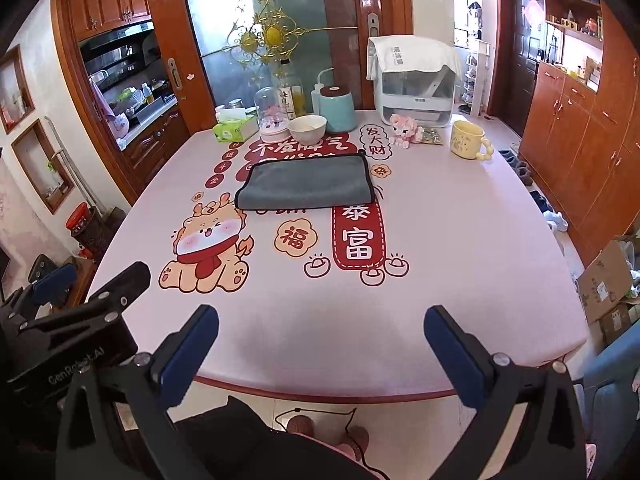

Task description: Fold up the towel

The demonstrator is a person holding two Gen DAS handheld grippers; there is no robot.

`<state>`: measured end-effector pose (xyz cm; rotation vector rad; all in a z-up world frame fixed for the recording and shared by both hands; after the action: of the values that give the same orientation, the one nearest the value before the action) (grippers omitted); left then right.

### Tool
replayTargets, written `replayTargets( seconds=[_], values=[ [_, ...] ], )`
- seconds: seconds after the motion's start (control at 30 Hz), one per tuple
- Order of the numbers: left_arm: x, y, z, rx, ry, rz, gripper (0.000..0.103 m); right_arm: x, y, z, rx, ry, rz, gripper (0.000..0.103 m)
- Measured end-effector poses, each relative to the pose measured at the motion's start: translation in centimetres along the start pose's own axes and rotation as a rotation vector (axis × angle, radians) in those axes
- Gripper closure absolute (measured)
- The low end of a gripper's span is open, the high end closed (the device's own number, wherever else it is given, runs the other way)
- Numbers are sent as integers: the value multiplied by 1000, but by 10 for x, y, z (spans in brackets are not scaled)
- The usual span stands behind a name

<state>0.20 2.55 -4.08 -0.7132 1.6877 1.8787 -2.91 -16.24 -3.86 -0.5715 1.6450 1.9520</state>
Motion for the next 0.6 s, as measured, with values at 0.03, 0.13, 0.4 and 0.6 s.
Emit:
replayTargets(
  seconds=[0.03,0.13,0.4,0.6],
  values=[
    [0,0,0,0,-2,0,1,-1,-1,0,1,-1,4,0],
    [0,0,0,-1,-3,1,1,-2,-3,-1,1,-2,5,0],
    [-5,-3,-2,2,-4,6,1,-3,-6,-2,-2,-8,17,0],
    [-6,-5,-3,3,-5,9,1,-5,-12,-3,0,-21,27,0]
  ],
)
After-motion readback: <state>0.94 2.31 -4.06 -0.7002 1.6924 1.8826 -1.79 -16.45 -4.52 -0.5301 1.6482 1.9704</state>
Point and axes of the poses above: each gripper's, at about its wrist camera, not at the fingertips, and y roughly against the way its jaws point, z to its left, x to its underside, the point moved 6 cm from there along -y, roughly the way its jaws point, and after that the axes turned 5 degrees about -x, right-handed, at the moved point
